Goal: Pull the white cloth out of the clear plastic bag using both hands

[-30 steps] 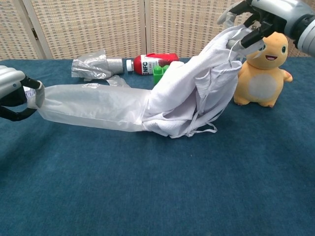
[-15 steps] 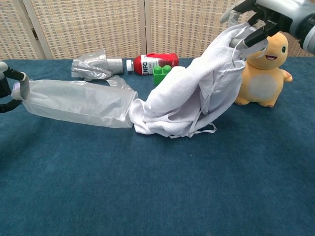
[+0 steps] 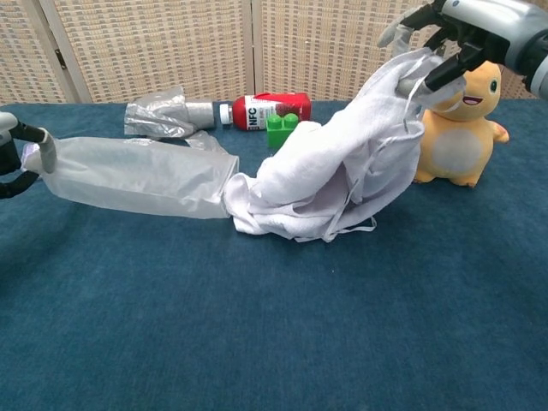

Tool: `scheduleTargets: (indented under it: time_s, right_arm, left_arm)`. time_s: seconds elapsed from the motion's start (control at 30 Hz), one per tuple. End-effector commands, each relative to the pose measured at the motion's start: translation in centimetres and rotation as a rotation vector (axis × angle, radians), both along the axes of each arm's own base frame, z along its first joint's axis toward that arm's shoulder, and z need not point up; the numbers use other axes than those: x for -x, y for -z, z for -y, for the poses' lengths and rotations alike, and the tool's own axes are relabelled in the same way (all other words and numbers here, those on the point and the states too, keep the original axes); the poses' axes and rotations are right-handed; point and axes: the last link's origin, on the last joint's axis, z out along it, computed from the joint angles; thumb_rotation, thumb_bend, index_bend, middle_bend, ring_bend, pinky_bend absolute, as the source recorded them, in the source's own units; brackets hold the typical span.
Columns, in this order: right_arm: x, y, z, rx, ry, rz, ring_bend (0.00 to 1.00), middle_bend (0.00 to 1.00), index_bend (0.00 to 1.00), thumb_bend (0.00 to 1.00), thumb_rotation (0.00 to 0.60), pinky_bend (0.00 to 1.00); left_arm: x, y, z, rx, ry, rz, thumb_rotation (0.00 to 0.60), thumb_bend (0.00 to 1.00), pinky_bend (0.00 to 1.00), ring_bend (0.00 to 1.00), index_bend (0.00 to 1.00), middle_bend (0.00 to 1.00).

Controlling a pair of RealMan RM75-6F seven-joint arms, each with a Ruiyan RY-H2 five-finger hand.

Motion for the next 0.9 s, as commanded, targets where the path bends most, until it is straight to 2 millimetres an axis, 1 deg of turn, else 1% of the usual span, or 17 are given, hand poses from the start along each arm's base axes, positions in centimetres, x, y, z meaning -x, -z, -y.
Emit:
scheduleTargets:
  time_s: [0.03, 0.07, 0.1, 0.17, 0.2, 0.33, 0.4, 0.47, 0.53, 0.63, 0.77, 0.9]
  right_arm:
    - [-0.3, -0.1, -0.2, -0.005, -0.014, -0.008, 0.11, 0.23, 0.05, 0.00, 0.600, 0.35]
    - [-0.4, -0.1, -0.3, -0.007, -0.019, -0.010, 0.11, 0.23, 0.02, 0.00, 0.600, 0.35]
    - [-0.5, -0.1, -0.4, -0.007, -0.023, -0.010, 0.11, 0.23, 0.00, 0.00, 0.600, 0.35]
    - [-0.6, -0.2, -0.4, -0.007, -0.028, -0.009, 0.11, 0.23, 0.00, 0.00, 0.600, 0.35]
    - [-0.7, -0.2, -0.5, -0.008, -0.030, -0.009, 0.11, 0.23, 0.00, 0.00, 0.600, 0.35]
    - [-0.8, -0.3, -0.7, -0.013, -0.032, -0.007, 0.11, 0.23, 0.00, 0.00, 0.600, 0.35]
    - [-0.9, -0.4, -0.9, -0.016, -0.033, -0.013, 0.11, 0.23, 0.00, 0.00, 0.600, 0.35]
    - [-0.9, -0.6, -1.1, -0.019, -0.035, -0.027, 0.11, 0.23, 0.00, 0.00, 0.600, 0.35]
    - [-0.9, -0.9, -1.5, -0.023, -0.039, -0.047, 0.11, 0.23, 0.04, 0.00, 0.600, 0.35]
    - [-0.7, -1.6, -2.1, -0.035, -0.041, -0.096, 0.11, 0.23, 0.09, 0.00, 0.600, 0.35]
    - [-0.3, -2.6, -2.8, -0.054, -0.039, -0.164, 0.11, 0.23, 0.09, 0.00, 0.600, 0.35]
    - [0.2, -3.3, -3.9, -0.123, -0.022, -0.266, 0.11, 0.22, 0.09, 0.00, 0.600, 0.35]
  left_arm:
    - [-0.1, 0.0, 0.0, 0.004, -0.001, -0.005, 0.600, 0.20, 1.00, 0.84, 0.13, 0.99]
    - [-0.2, 0.0, 0.0, 0.005, 0.001, -0.005, 0.600, 0.12, 1.00, 0.84, 0.07, 0.99]
    - [-0.3, 0.0, 0.0, 0.005, 0.003, -0.005, 0.600, 0.09, 1.00, 0.84, 0.05, 0.99]
    - [-0.5, -0.1, 0.0, 0.003, 0.009, -0.002, 0.600, 0.02, 1.00, 0.83, 0.01, 0.98]
    - [-0.5, -0.1, 0.0, 0.005, 0.011, -0.001, 0.600, 0.00, 1.00, 0.83, 0.00, 0.98]
    - [-1.0, -0.2, -0.1, 0.002, 0.015, 0.005, 0.600, 0.00, 1.00, 0.83, 0.00, 0.97]
    - [-1.4, -0.3, -0.1, -0.005, 0.022, 0.009, 0.600, 0.00, 0.99, 0.82, 0.00, 0.95]
    - [-1.9, -0.4, -0.1, -0.014, 0.036, 0.023, 0.600, 0.00, 0.97, 0.80, 0.02, 0.92]
    - [-2.4, -0.6, -0.2, -0.022, 0.051, 0.026, 0.600, 0.00, 0.96, 0.78, 0.06, 0.88]
    - [-3.1, -1.0, -0.5, -0.028, 0.065, 0.031, 0.600, 0.00, 0.95, 0.75, 0.09, 0.86]
    - [-3.6, -1.2, -0.7, -0.029, 0.064, 0.043, 0.600, 0.00, 0.94, 0.74, 0.11, 0.85]
    - [-3.8, -1.0, -0.8, -0.024, 0.064, 0.042, 0.600, 0.00, 0.94, 0.74, 0.11, 0.85]
